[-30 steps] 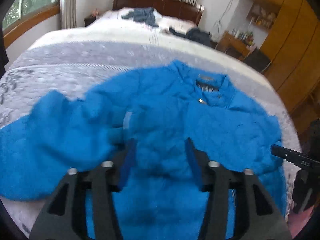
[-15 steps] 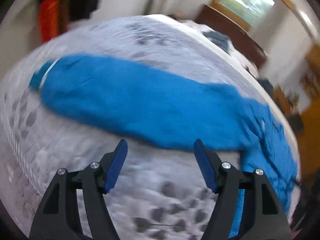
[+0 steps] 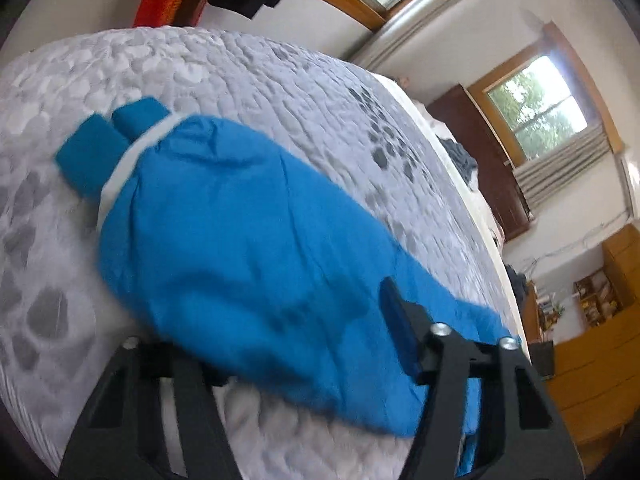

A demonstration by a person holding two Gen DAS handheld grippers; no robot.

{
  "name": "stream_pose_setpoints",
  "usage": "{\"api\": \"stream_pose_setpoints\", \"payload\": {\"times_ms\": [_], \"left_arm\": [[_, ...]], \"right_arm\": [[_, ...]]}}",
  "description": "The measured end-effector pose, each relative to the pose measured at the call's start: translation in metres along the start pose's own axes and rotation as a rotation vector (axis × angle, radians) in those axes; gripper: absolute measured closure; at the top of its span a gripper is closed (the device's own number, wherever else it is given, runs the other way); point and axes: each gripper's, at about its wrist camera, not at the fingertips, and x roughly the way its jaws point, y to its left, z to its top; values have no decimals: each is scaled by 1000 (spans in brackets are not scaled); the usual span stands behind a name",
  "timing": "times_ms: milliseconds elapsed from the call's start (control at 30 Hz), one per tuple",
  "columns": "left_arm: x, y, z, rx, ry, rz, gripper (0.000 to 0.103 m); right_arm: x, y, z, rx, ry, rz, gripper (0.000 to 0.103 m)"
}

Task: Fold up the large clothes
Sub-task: 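Grasp the sleeve cuff nearest the left gripper, then fold the sleeve across the jacket body with the left gripper and release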

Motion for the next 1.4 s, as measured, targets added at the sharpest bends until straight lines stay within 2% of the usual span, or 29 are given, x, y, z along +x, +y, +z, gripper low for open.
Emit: {"api": "stream_pose_setpoints", "payload": {"times_ms": [100,233,467,600,700,900,1133,1300,1400], "left_arm": [[4,3,6,-27,-23,28,75],[-2,-5,5,3,-46,51,94],[-23,-42,1,90,-111,43,99],[-44,-88,-13,184,-133,-44,100],[-53,-136,-31,284,-117,-113,100],[-48,-238,-88,479,-48,-230,100],[-31,-337,-185,687,68,-373,100],[-9,-384,-256,789,163,-433,100],[16,-390,-278,792,229,-428,100]], "right_arm": [[1,-2,0,2,2,1,39],[1,-3,0,8,5,4,39],[-3,-6,1,25,7,8,39],[-9,-9,2,41,3,7,39],[-14,-12,3,52,-6,2,39],[-26,-15,6,56,-33,-25,39],[-36,-21,8,61,-57,-58,39],[-37,-27,10,72,-58,-68,39],[-34,-32,10,82,-48,-72,39]]}}
